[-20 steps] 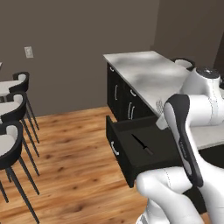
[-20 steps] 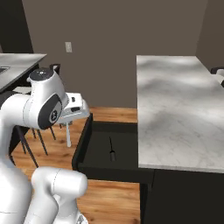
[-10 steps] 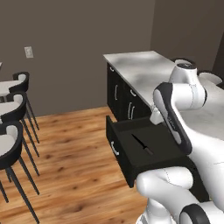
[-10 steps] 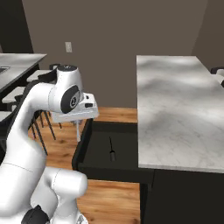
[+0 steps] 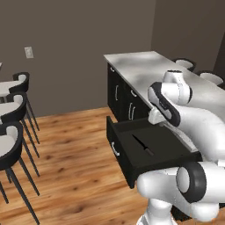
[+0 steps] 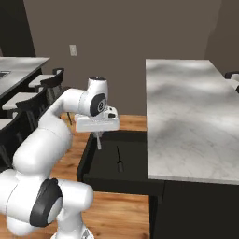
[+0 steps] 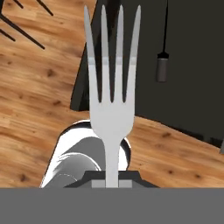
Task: Pick up the metallic utensils from the counter and place them in the open drawer. Make sure not to pick up any wooden utensils.
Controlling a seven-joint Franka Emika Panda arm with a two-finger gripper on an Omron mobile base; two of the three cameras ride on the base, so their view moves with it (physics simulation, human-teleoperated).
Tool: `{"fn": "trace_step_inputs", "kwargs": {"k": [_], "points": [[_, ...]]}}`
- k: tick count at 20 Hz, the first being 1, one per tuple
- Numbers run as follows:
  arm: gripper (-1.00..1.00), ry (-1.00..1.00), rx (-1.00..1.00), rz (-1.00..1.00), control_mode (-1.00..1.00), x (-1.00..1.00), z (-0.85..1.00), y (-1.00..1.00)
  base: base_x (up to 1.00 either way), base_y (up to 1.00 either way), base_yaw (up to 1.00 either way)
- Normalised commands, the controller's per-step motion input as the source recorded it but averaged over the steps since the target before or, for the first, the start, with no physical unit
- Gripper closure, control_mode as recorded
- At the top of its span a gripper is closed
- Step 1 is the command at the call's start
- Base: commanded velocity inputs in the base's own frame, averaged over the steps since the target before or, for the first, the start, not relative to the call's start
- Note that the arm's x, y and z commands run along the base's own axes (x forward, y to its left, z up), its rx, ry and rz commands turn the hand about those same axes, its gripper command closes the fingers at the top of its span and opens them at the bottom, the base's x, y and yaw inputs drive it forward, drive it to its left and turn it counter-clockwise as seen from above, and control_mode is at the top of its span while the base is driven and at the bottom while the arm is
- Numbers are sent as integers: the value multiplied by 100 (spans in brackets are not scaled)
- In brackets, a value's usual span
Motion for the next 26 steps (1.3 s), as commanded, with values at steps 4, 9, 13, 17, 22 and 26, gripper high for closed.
{"fn": "trace_step_inputs", "kwargs": {"k": [4, 9, 13, 17, 22, 26], "points": [[100, 16, 0, 0, -100, 69, -67, -25, 0, 0, 0], [100, 9, 0, 0, -100, 37, -65, -17, 0, 0, 0], [100, 2, 0, 0, -100, 20, -66, -1, 0, 0, 0], [100, 0, 0, 0, -100, 8, -67, 0, 0, 0, 0], [100, 0, 0, 0, -100, 9, -65, 0, 0, 0, 0], [100, -4, 0, 0, -100, 13, -50, 0, 0, 0, 0]]}}
